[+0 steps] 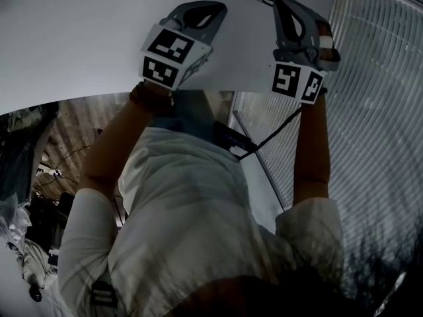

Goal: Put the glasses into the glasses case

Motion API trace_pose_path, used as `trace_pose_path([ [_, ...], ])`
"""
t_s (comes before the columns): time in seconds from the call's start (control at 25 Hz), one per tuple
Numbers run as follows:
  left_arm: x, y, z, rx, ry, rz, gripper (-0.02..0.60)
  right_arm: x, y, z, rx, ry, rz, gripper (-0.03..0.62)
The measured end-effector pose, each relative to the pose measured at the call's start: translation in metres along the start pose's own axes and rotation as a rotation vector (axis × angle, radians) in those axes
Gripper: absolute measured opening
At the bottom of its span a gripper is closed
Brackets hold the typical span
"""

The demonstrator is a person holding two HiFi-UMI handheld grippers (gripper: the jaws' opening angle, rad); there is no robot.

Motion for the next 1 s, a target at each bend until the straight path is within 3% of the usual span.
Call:
trace_pose_path([
  [0.4,-0.009,0.051,0.010,-0.040,0.003,0.110,0.000,0.060,-0.003,0.034,-0.070,-0.116,0.066,0.015],
  [1.0,-0.014,0.103,-0.012,-0.117,0.089,0.175,0.000,0.118,0.024,0.047,-0.088,-0.156,0.180,0.015],
])
Point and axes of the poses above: the fingertips, and each gripper's own axes: x forward along the fingers, y to its left, z out of its top, the point moved 6 cm from there along -x, backward along the fingers, and after that the axes turned 3 degrees about x, right-handed, at the moved point
